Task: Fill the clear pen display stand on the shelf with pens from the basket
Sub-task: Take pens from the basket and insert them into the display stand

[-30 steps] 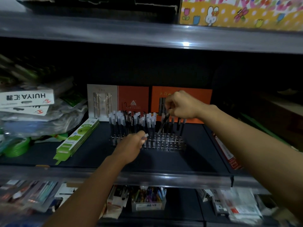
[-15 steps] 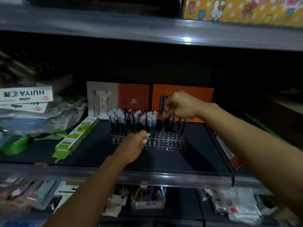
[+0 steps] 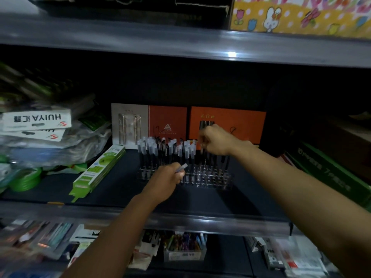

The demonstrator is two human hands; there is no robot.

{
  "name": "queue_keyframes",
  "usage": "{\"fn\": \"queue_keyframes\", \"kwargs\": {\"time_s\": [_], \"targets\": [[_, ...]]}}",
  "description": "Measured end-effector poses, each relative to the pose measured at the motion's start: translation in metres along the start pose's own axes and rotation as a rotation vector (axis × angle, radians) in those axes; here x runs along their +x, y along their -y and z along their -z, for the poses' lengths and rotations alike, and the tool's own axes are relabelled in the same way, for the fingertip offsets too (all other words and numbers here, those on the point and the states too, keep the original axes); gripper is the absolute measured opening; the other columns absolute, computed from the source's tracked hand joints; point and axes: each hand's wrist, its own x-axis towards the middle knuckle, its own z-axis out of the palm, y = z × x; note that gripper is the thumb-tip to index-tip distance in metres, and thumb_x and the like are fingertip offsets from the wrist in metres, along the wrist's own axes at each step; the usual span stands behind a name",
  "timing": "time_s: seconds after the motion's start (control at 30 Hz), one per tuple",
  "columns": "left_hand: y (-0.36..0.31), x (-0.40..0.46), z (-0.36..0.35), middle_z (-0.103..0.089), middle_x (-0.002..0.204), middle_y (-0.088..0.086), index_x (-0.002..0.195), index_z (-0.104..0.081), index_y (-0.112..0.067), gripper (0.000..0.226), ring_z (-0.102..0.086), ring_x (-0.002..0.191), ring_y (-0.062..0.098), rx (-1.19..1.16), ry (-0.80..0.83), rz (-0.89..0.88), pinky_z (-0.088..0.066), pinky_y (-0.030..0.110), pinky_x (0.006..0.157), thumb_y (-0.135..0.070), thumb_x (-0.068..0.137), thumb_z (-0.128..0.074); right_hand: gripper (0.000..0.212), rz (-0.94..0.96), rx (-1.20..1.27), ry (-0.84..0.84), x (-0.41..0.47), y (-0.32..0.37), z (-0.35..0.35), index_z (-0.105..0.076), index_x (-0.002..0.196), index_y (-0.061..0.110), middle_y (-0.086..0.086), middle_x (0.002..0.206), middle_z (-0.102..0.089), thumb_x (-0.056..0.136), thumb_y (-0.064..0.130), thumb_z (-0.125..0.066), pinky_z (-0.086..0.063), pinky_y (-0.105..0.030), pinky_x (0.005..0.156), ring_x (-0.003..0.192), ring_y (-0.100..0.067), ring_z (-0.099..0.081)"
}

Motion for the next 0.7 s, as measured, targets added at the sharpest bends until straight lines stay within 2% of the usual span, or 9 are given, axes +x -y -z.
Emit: {"fn": "queue_keyframes", "kwargs": {"time_s": [0.1, 0.2, 0.27, 0.33, 0.43, 0.53, 0.7], "targets": [[0.000, -0.001, 0.002, -0.062, 0.079, 0.011, 0.085, -0.054, -0.004, 0.020, -0.059, 0.076, 0.029, -0.014, -0.009, 0.000, -0.048, 0.041, 0.071, -0.017, 0.097, -0.046, 0.016, 0.003, 0.009, 0.008, 0.000, -0.001, 0.001, -0.065, 0.093, 0.009, -0.004, 0.089, -0.064, 0.089, -0.003, -0.056, -0.056, -0.038, 0.080, 0.088, -0.019, -0.062], [0.001, 0.000, 0.003, -0.061, 0.078, 0.009, 0.086, -0.054, -0.003, 0.019, -0.059, 0.075, 0.029, -0.047, -0.023, 0.002, -0.049, 0.040, 0.072, -0.017, 0.097, -0.047, 0.013, 0.031, -0.020, -0.017, -0.003, 0.001, 0.007, -0.064, 0.103, 0.013, -0.004, 0.093, -0.065, 0.091, 0.012, -0.062, -0.056, -0.038, 0.077, 0.087, -0.019, -0.062], [0.000, 0.000, 0.004, -0.059, 0.075, 0.005, 0.087, -0.055, -0.004, 0.018, -0.059, 0.072, 0.026, -0.085, -0.034, 0.008, -0.049, 0.041, 0.072, -0.017, 0.097, -0.047, 0.012, 0.093, 0.031, -0.044, -0.007, 0.007, 0.012, -0.064, 0.101, 0.015, -0.001, 0.090, -0.064, 0.090, 0.020, -0.064, -0.052, -0.032, 0.071, 0.082, -0.015, -0.060], [-0.002, 0.002, 0.003, -0.058, 0.073, 0.002, 0.086, -0.056, -0.006, 0.016, -0.057, 0.069, 0.020, -0.129, -0.054, 0.016, -0.050, 0.040, 0.071, -0.015, 0.096, -0.048, 0.012, 0.180, 0.094, 0.004, -0.013, 0.018, 0.015, -0.067, 0.098, 0.014, 0.004, 0.090, -0.065, 0.089, 0.023, -0.066, -0.046, -0.021, 0.070, 0.082, -0.007, -0.058], [-0.011, 0.004, 0.001, -0.058, 0.072, 0.000, 0.090, -0.058, -0.006, 0.014, -0.056, 0.066, 0.013, -0.186, -0.081, 0.002, -0.051, 0.035, 0.069, -0.014, 0.096, -0.048, 0.009, 0.263, 0.122, 0.074, -0.020, 0.032, 0.014, -0.067, 0.091, 0.014, 0.003, 0.088, -0.067, 0.087, 0.021, -0.069, -0.050, -0.023, 0.073, 0.084, -0.008, -0.061], [-0.022, 0.003, 0.000, -0.059, 0.072, 0.000, 0.087, -0.056, -0.012, 0.013, -0.056, 0.062, 0.010, -0.241, -0.097, -0.033, -0.049, 0.026, 0.064, -0.014, 0.097, -0.047, 0.007, 0.293, 0.119, 0.065, -0.022, 0.040, 0.011, -0.065, 0.083, 0.015, 0.004, 0.081, -0.065, 0.086, 0.018, -0.071, -0.052, -0.026, 0.070, 0.077, -0.008, -0.060], [-0.024, 0.002, -0.001, -0.060, 0.071, -0.002, 0.090, -0.057, -0.007, 0.012, -0.058, 0.063, 0.012, -0.301, -0.092, -0.036, -0.052, 0.037, 0.069, -0.013, 0.096, -0.049, 0.016, 0.302, 0.121, 0.050, -0.026, 0.047, 0.016, -0.061, 0.074, 0.019, 0.008, 0.072, -0.061, 0.085, 0.010, -0.069, -0.053, -0.028, 0.067, 0.070, -0.005, -0.059]]}}
